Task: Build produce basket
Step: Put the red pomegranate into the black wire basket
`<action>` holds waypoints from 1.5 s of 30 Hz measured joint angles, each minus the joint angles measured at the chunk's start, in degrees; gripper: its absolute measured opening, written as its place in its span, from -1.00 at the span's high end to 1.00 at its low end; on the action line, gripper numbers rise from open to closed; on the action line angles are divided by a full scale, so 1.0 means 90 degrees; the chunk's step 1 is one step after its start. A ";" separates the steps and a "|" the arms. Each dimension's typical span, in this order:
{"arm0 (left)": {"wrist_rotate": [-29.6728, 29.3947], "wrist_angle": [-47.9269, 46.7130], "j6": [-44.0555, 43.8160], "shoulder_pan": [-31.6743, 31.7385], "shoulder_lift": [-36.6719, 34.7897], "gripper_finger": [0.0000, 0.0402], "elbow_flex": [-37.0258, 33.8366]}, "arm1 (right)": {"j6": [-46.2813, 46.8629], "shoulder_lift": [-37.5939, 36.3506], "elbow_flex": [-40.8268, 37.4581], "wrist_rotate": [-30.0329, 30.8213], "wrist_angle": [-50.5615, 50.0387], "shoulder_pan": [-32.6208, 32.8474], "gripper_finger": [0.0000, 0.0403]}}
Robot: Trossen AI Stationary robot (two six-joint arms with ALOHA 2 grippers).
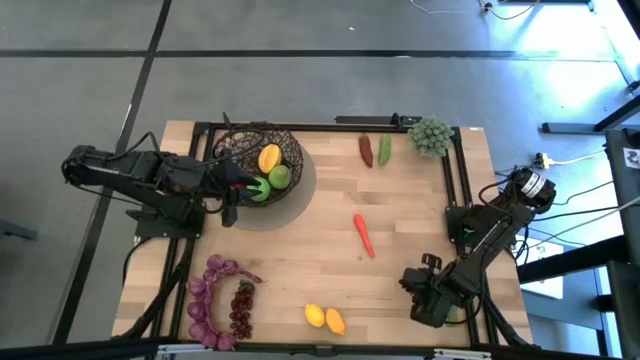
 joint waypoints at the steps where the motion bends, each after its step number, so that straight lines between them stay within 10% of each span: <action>1: 0.0000 0.0000 0.0000 0.0000 -0.0002 0.54 0.0000 | 0.0000 0.0000 0.0000 0.0000 0.0007 0.0000 0.33; 22: 0.0000 0.0000 0.0000 -0.0001 -0.0002 0.54 0.0000 | 0.0012 0.0000 0.0000 -0.0002 0.0092 -0.0005 0.92; 37: 0.0000 0.0001 0.0000 -0.0001 -0.0002 0.54 0.0000 | 0.0000 0.0000 -0.0002 0.0353 0.0055 -0.0038 0.90; 45: 0.0000 0.0000 0.0000 -0.0001 -0.0002 0.54 0.0000 | -0.0357 -0.0004 0.0039 0.0376 -0.0188 -0.0221 0.48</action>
